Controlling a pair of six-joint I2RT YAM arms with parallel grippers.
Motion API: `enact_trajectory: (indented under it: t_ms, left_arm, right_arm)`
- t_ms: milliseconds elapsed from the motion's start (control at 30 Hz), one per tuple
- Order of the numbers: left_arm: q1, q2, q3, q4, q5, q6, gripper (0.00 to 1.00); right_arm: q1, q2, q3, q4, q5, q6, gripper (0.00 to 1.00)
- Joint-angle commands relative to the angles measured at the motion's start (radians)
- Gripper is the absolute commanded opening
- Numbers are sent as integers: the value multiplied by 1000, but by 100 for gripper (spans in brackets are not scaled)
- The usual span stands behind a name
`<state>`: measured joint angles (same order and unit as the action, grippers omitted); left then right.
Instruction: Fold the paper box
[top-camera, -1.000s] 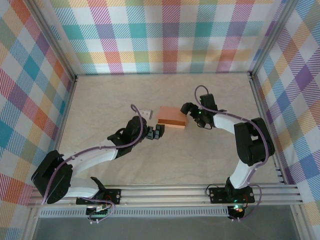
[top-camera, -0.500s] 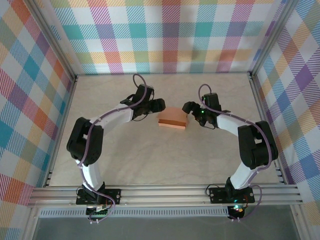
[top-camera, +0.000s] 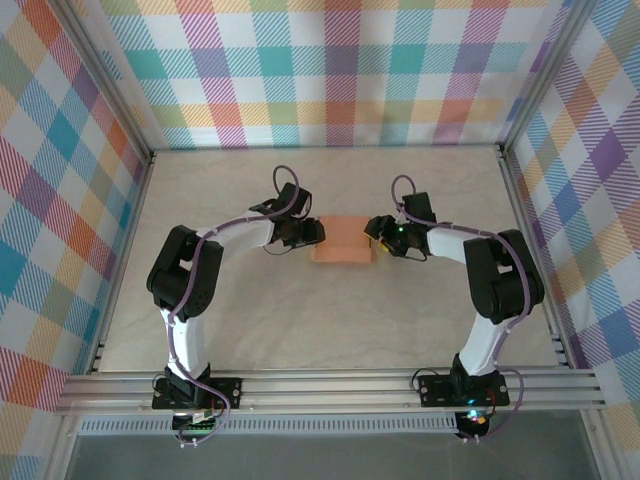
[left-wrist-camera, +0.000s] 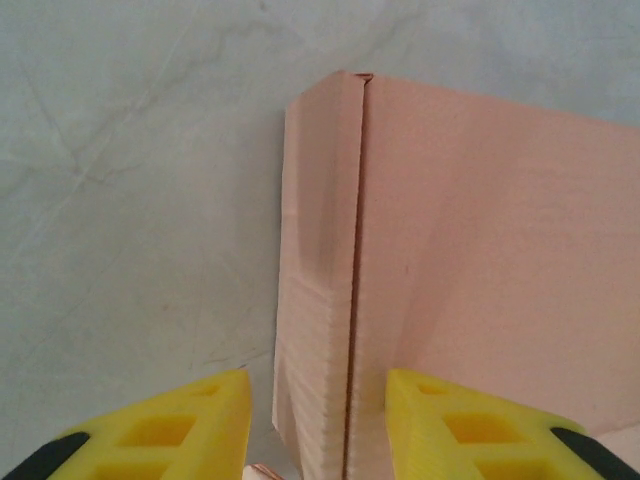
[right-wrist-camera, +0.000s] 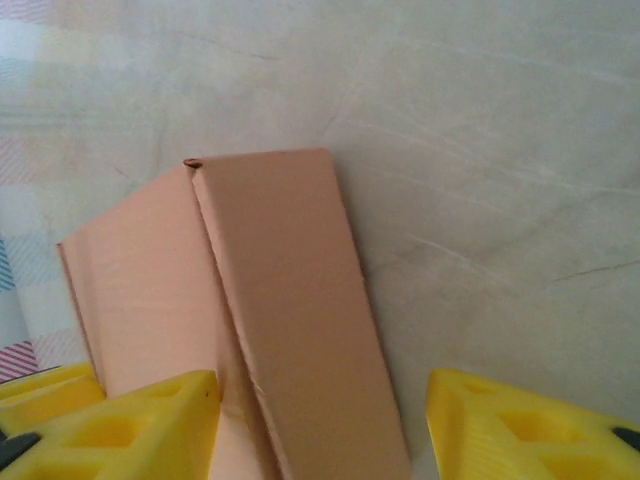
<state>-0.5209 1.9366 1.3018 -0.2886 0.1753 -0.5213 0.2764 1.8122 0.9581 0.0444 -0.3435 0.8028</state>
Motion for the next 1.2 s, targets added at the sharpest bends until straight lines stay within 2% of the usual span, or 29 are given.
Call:
enact_trajectory:
  t_ms: [0, 167, 300, 333, 400, 533, 900, 1033, 1167]
  left_arm:
    - [7, 3, -27, -26, 0, -9, 39]
    - [9, 9, -37, -13, 10, -13, 39]
    - [17, -5, -50, 2, 38, -23, 40]
    - [24, -12, -60, 48, 56, -34, 40]
    - [41, -28, -87, 103, 98, -64, 43]
    - [69, -57, -131, 188, 162, -102, 52]
    - [120, -36, -171, 308, 279, -176, 49]
    - [123, -46, -166, 308, 287, -160, 56]
    - [132, -35, -154, 289, 279, -115, 53]
  right_arm:
    - [5, 24, 18, -10, -18, -21, 52]
    - [4, 41, 23, 15, -47, -29, 51]
    - [4, 25, 19, 71, -90, -38, 68]
    - [4, 21, 18, 84, -100, -38, 71]
    - [1, 18, 19, 93, -104, -36, 74]
    - [-6, 26, 12, 127, -129, -12, 75]
    - [-19, 51, -4, 181, -174, 32, 76]
    - [-22, 55, -3, 179, -175, 33, 76]
    - [-24, 73, 11, 178, -190, 34, 76]
